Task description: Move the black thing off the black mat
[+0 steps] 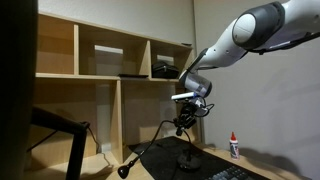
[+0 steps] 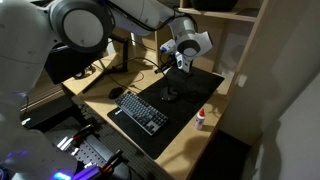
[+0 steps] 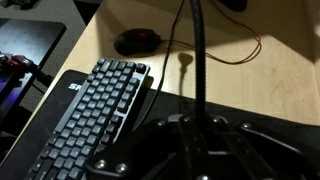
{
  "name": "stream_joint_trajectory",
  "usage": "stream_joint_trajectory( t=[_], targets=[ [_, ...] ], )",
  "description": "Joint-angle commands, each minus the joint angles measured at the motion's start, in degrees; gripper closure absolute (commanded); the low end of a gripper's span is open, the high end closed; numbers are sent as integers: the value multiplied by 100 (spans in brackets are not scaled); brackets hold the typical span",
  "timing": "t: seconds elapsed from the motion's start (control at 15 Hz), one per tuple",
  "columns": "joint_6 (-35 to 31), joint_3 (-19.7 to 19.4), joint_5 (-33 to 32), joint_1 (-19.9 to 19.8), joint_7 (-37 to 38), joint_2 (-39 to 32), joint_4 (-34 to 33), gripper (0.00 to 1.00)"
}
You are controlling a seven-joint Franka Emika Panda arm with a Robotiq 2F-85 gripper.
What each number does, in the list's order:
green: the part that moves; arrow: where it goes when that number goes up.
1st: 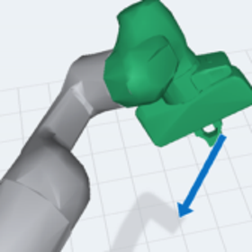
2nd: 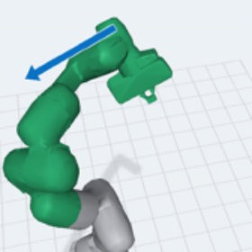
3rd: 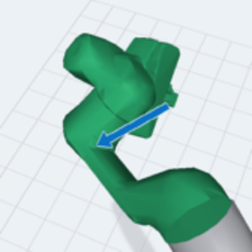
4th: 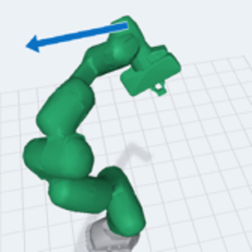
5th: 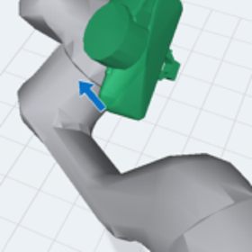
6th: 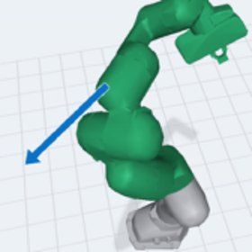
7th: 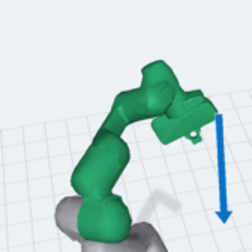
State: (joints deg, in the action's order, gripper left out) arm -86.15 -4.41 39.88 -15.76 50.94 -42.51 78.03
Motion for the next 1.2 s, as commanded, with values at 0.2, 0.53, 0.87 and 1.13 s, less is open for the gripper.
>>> stream_joint_trajectory(
  t=[0.2, 0.53, 0.87, 1.13],
  targets=[
    [561, 133, 186, 344, -314, 555, 177, 98],
    [1076, 186, 397, 545, -283, 746, 17, 98],
    [1390, 173, 462, 749, -249, 733, 5, 98],
    [1193, -23, 84, 925, -184, 720, 92, 66]
  ],
)
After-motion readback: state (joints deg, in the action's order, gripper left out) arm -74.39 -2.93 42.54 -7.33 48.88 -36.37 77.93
